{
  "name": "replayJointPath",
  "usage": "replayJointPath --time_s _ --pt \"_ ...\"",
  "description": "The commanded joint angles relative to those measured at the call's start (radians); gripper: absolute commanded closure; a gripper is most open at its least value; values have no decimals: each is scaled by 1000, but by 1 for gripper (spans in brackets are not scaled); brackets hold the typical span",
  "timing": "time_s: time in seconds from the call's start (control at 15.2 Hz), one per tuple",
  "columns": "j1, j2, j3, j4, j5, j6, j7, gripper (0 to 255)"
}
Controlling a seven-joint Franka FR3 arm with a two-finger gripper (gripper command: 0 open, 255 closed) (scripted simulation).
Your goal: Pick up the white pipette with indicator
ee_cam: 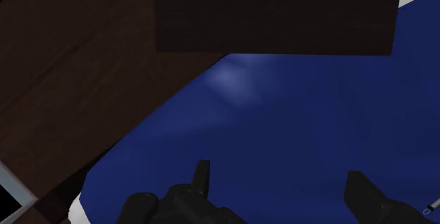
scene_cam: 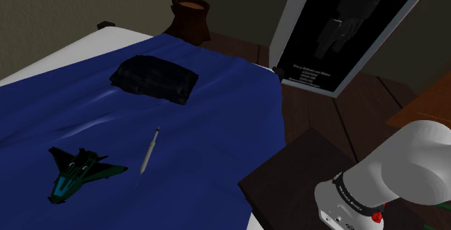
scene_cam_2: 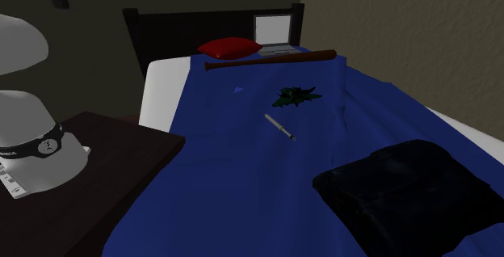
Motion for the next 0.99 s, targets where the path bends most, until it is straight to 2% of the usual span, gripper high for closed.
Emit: replayJointPath --time_s 0.0,0.46,0.92 --pt "0 0 0 0 0 0 0 0" --pt "32 37 140 -109 100 130 219 0" --pt "62 162 286 -146 188 287 435 0"
